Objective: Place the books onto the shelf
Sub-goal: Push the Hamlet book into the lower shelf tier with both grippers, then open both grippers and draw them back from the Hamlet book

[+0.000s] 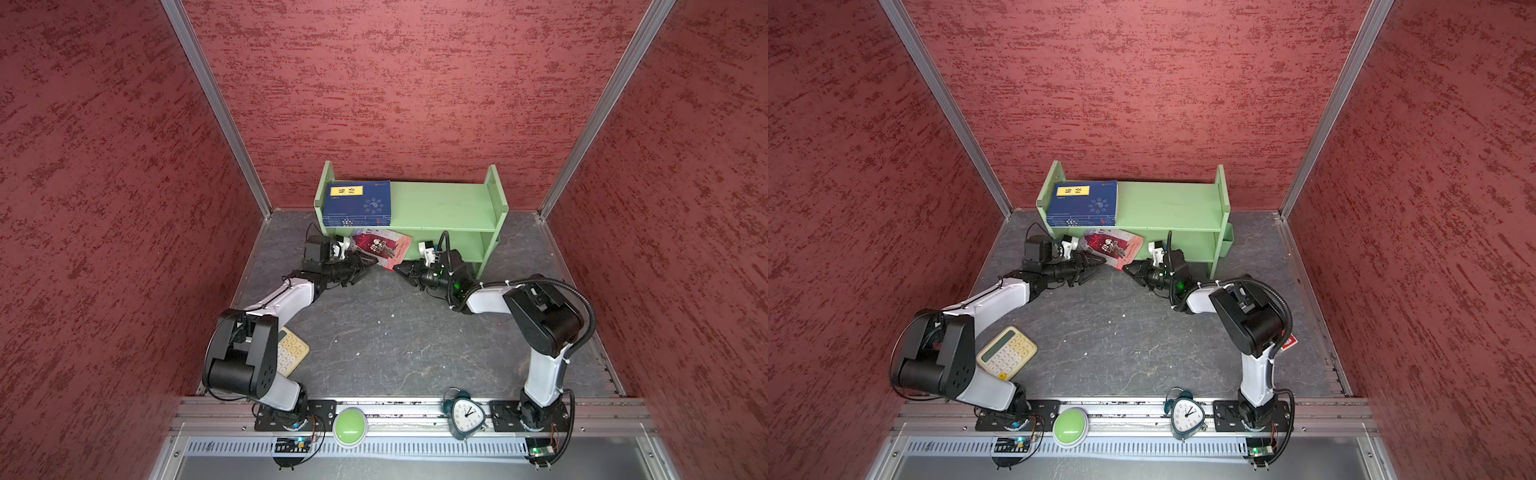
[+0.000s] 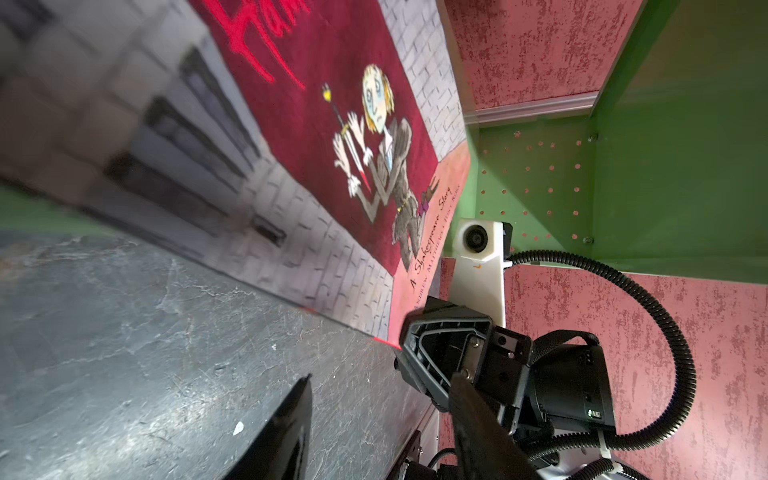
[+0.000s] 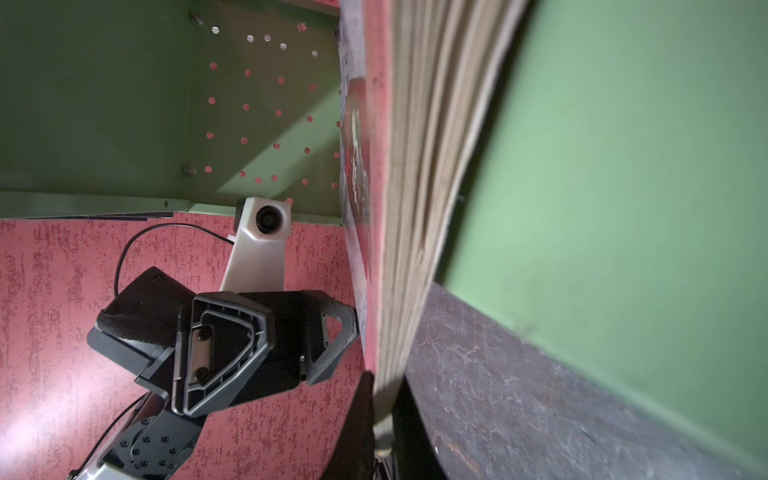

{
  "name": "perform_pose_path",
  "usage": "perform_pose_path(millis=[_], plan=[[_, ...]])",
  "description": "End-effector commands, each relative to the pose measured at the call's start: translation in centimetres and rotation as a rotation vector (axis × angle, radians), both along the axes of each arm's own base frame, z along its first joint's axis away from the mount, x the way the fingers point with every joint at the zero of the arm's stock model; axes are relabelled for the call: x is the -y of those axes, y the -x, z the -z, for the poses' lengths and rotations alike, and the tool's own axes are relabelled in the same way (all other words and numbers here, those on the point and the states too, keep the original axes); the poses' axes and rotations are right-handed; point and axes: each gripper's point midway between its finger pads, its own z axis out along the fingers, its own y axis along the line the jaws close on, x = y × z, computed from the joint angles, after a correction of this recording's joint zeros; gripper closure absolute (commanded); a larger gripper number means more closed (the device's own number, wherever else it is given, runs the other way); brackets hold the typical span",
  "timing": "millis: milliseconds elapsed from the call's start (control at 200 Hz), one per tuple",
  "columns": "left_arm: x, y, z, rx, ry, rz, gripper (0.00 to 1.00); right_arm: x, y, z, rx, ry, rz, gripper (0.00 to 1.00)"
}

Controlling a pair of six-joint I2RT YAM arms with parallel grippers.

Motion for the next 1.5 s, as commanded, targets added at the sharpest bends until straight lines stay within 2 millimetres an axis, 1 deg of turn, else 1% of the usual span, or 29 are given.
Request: perform_pose_path(millis=[0, 145, 291, 396, 481, 641, 746, 796, 877, 917, 957, 992, 1127, 1212, 1327, 1493], plan=[[-1.8, -0.4, -0.1, 0.011, -0.031, -0.074, 0.46, 0.2, 0.6, -1.4, 0.034, -0.005, -0.051, 0.9], [-1.5, 0.0, 0.0, 0.011, -0.031, -0.065, 0.45, 0.7, 0.9, -1.7, 0.033, -0.019, -0.073, 0.88], [-0.4, 0.5, 0.1, 0.007, -0.035, -0.034, 0.44, 0.5, 1.0, -1.9, 0.033, -0.034, -0.122, 0.89], [0.0, 0.9, 0.2, -0.019, -0.034, -0.024, 0.44, 0.4, 1.0, -1.6, 0.027, -0.031, -0.144, 0.89], [0.3, 1.6, 0.4, -0.058, -0.028, -0.016, 0.44, 0.7, 1.1, -1.5, 0.023, -0.031, -0.145, 0.89], [1.2, 2.9, 0.2, -0.101, -0.03, 0.022, 0.44, 1.2, 0.9, -1.5, 0.021, -0.029, -0.133, 0.89], [1.6, 3.6, 0.1, -0.132, -0.032, 0.046, 0.44, 1.2, 0.5, -1.6, 0.017, -0.029, -0.12, 0.86], [1.6, 4.0, 0.0, -0.146, -0.033, 0.056, 0.44, 1.3, 0.3, -1.6, 0.017, -0.027, -0.109, 0.81], [1.6, 4.7, -0.6, -0.15, -0.036, 0.074, 0.44, 1.5, -0.1, -1.7, 0.018, -0.021, -0.085, 0.77], [1.7, 5.1, -0.9, -0.15, -0.034, 0.084, 0.44, 1.7, -0.2, -1.6, 0.016, -0.016, -0.071, 0.71], [1.6, 5.4, -1.3, -0.15, -0.031, 0.089, 0.44, 1.8, -0.3, -1.5, 0.01, -0.009, -0.054, 0.64], [1.5, 5.7, -1.5, -0.151, -0.03, 0.093, 0.44, 2.0, -0.5, -1.4, 0.008, -0.001, -0.038, 0.6], [0.9, 6.8, -2.0, -0.161, -0.027, 0.096, 0.44, 2.5, -0.8, -1.5, 0.007, 0.016, 0.004, 0.54], [0.6, 7.5, -2.3, -0.172, -0.027, 0.106, 0.44, 3.0, -0.8, -1.8, 0.009, 0.016, 0.033, 0.53], [-0.1, 8.8, -2.4, -0.194, -0.051, 0.11, 0.44, 3.8, -0.3, -2.5, 0.011, 0.004, 0.076, 0.5], [-2.3, 10.3, -1.5, -0.288, -0.094, 0.043, 0.42, 5.0, 0.6, -3.7, 0.004, -0.034, 0.13, 0.49]])
